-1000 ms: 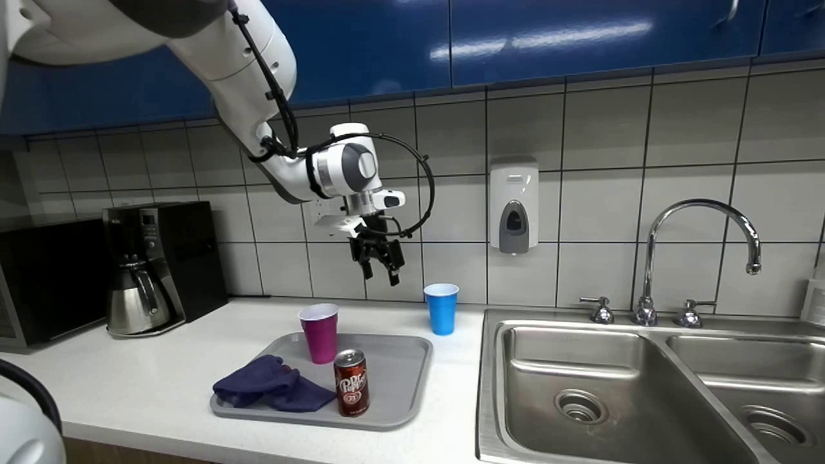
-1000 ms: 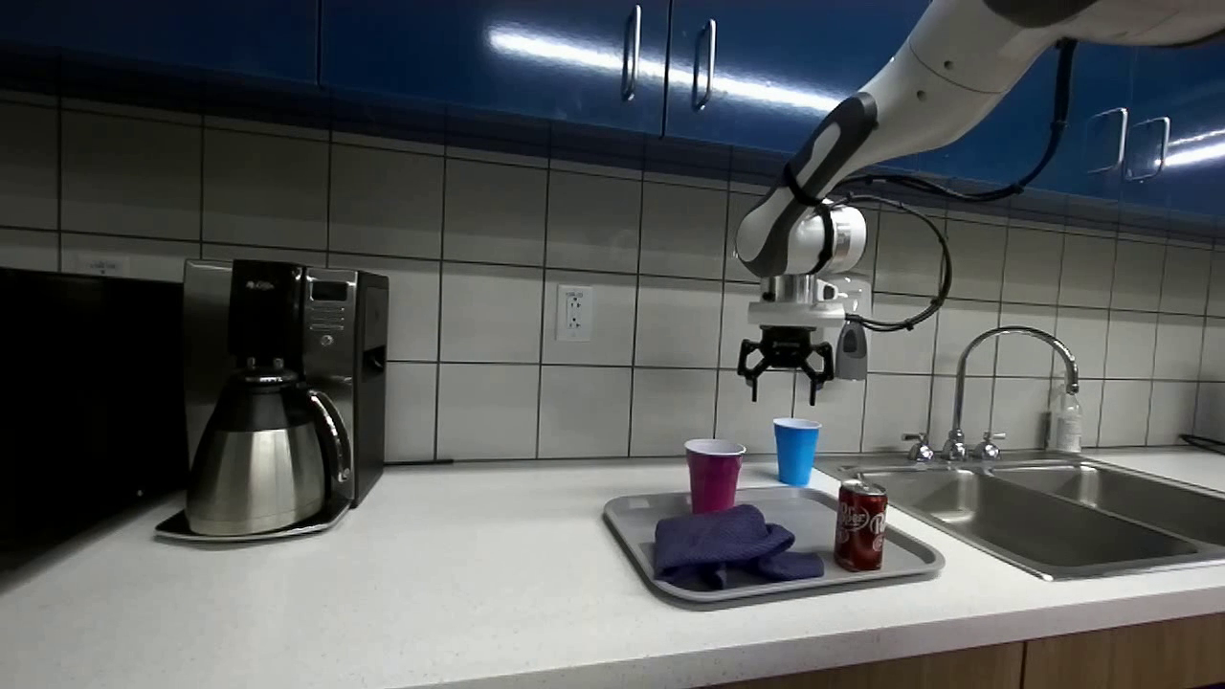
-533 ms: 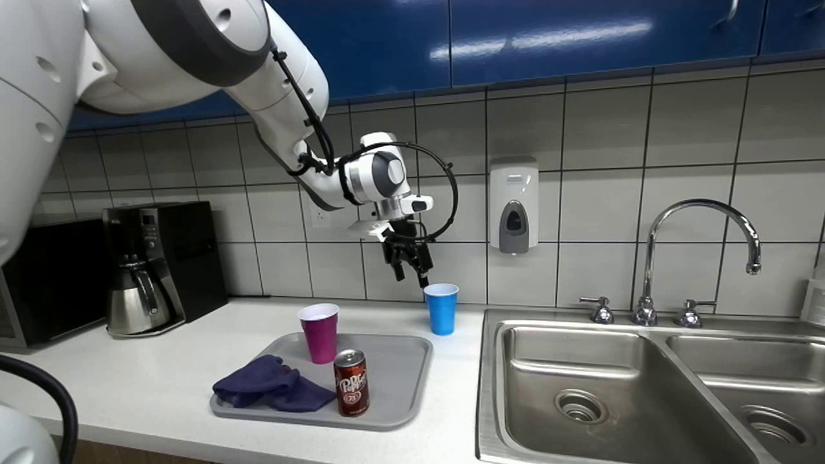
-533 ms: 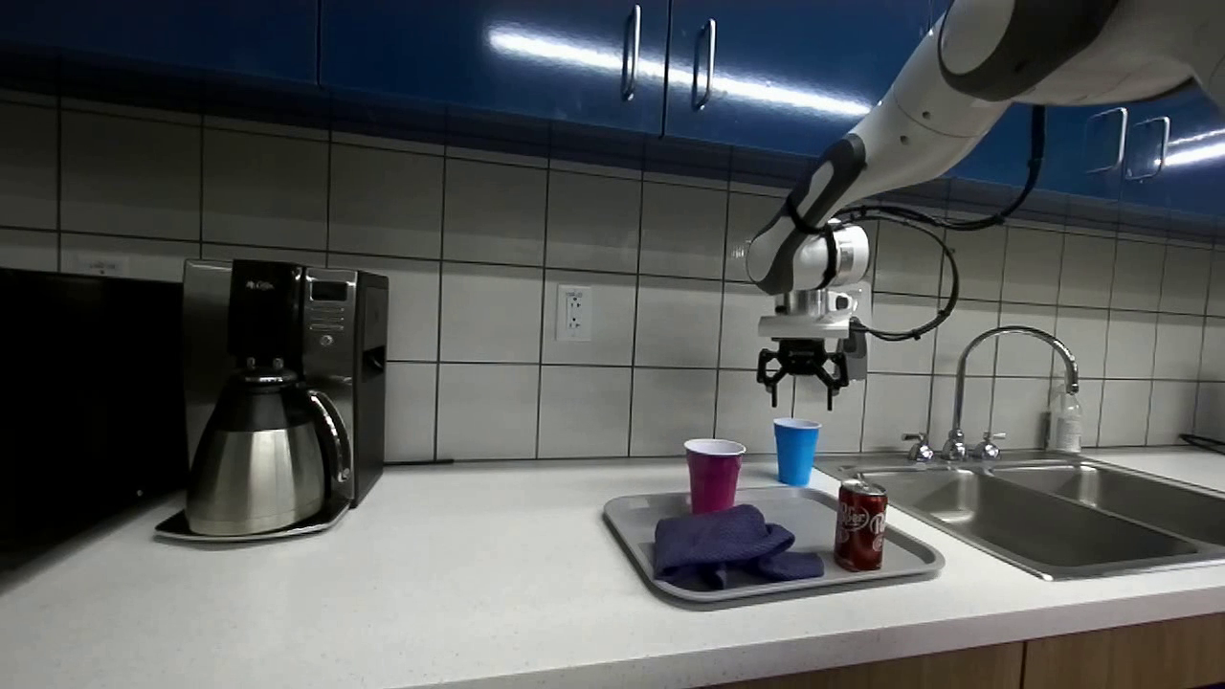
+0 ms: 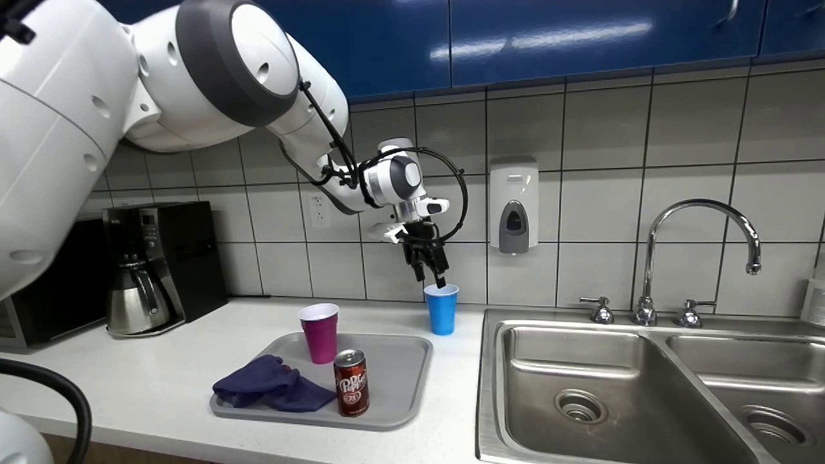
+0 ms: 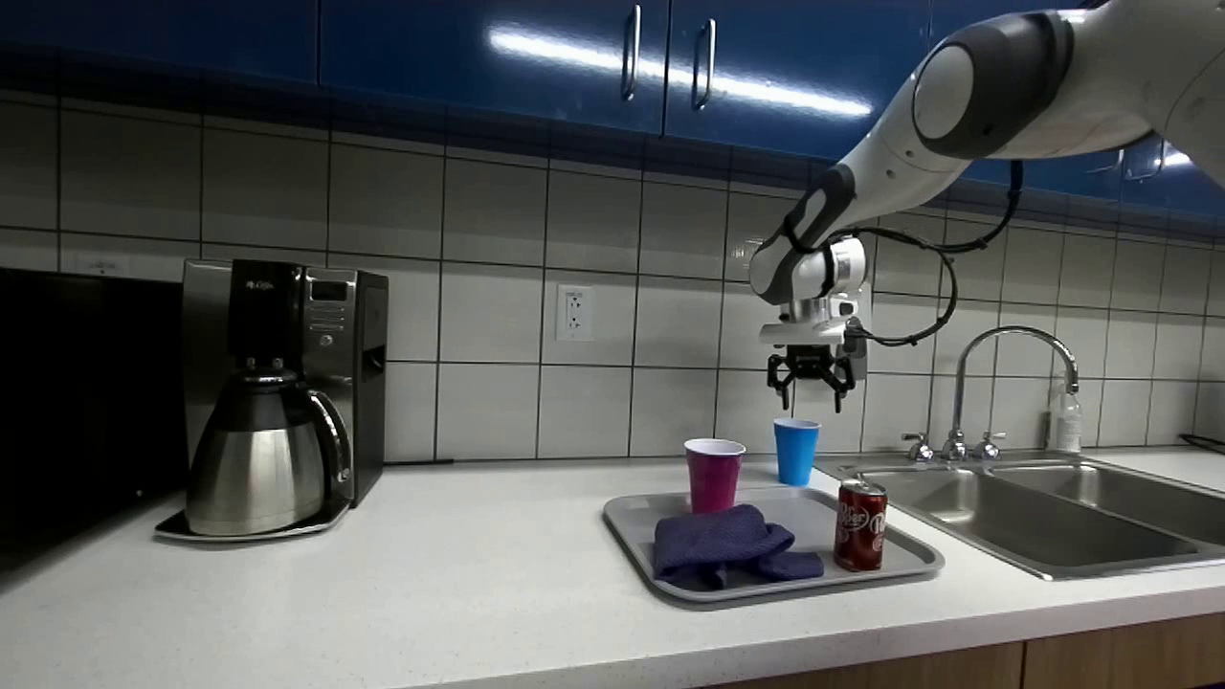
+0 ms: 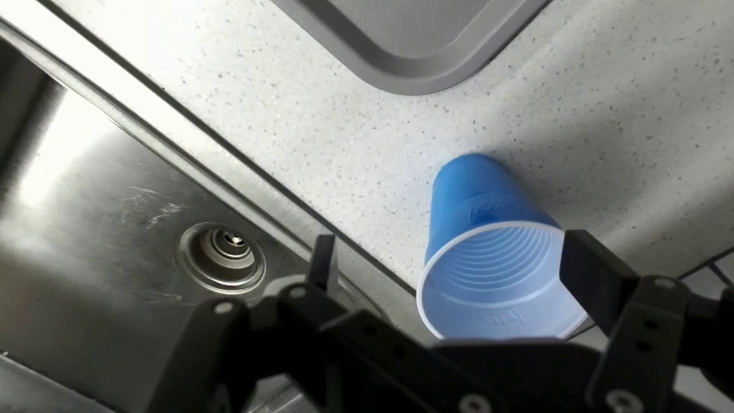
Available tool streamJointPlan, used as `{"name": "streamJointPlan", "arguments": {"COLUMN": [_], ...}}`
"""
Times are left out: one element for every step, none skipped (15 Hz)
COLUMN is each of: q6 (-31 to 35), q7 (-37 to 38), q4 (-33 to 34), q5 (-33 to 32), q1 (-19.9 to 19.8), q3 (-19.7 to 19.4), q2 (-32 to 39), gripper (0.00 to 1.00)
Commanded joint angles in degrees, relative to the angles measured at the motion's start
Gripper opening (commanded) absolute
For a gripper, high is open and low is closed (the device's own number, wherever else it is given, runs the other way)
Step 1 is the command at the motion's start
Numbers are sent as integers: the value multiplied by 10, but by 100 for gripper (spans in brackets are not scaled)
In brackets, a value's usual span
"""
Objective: Put the cups on the try
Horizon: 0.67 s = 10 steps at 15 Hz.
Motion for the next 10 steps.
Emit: {"name": "streamJointPlan", "arguments": {"q6": [-50,-55,-53,-51,-52,-51,-53,-54,-56,-55], "q7": [40,48,57,67,74,80,86,90,93,98], "q4": [74,84,91,99,107,114,121,127,134,137], "q5": [6,7,3,-1,-1,-2,-3,-3,-3,-3], "q1": [-10,-12,-12,-12,-13,-13,-14,-14,-15,-16], "q3": [-3,-4,-6,-9,-9,-11,-12,-13,-14,-14], "q2": [42,49,56,63,69,76,82,87,93,98], "gripper": [100,100,100,100,100,100,100,100,100,100]}}
